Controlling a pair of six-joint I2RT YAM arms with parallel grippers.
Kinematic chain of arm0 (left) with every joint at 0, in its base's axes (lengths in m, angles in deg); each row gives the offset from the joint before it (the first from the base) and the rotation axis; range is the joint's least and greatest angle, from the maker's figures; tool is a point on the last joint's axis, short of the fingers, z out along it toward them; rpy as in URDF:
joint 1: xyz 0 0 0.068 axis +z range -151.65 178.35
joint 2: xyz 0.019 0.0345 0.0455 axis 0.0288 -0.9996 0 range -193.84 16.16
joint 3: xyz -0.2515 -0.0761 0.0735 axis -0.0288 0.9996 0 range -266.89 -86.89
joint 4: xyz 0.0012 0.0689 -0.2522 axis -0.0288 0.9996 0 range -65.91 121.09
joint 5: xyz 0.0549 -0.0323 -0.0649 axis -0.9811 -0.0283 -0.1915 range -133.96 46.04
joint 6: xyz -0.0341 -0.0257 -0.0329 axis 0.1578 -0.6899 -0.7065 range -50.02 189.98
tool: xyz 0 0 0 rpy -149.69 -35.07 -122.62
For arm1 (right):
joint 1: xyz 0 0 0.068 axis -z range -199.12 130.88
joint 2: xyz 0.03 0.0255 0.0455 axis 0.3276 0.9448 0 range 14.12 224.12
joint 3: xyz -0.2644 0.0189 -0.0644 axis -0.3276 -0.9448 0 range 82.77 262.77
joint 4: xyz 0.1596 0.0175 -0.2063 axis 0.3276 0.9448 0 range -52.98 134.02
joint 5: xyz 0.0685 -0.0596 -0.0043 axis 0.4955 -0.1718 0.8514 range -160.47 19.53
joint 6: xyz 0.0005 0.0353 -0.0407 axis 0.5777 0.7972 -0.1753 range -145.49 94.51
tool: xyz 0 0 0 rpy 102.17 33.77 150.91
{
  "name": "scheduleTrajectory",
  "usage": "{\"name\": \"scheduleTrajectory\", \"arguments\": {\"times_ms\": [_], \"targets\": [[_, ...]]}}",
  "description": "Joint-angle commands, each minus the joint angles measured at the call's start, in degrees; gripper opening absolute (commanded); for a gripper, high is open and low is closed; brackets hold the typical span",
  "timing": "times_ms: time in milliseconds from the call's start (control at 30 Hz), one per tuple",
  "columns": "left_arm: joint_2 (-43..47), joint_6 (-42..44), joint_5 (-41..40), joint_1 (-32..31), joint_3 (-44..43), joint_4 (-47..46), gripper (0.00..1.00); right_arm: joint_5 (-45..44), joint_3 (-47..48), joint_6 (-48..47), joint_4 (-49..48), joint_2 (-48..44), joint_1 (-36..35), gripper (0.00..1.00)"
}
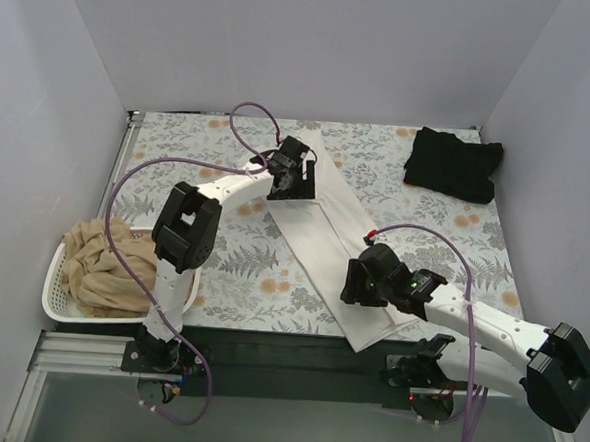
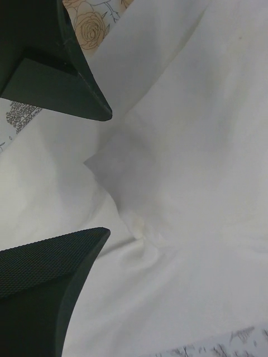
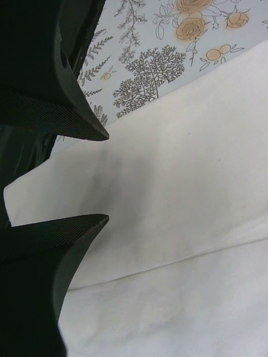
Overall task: Fold and stack the t-shirts
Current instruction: Fold the tshirt
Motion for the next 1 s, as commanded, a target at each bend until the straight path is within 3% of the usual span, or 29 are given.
{"name": "scheduleTrajectory", "arguments": {"times_ms": [0, 333, 667, 967], "targets": [[-1.11, -1.64, -1.9, 0.32, 0.71, 0.69, 0.77, 1.41, -2.04, 1.29, -3.08, 1.07, -0.04, 0.61], [-6.21, -3.32, -2.08, 0.58, 1.24, -0.1, 0.77, 3.7, -4.33, 4.01, -7.05, 4.5, -2.85, 0.61], [-10.43, 4.06, -3.4, 2.07, -3.68, 0.17, 0.77, 2.83, -3.99, 10.17, -9.51, 5.37, -10.76, 0.61], [-13.77, 9.52, -1.38, 4.18, -9.57, 0.25, 0.77, 1.16, 3.04, 12.02, -12.85, 14.16, -16.3, 0.61]]}}
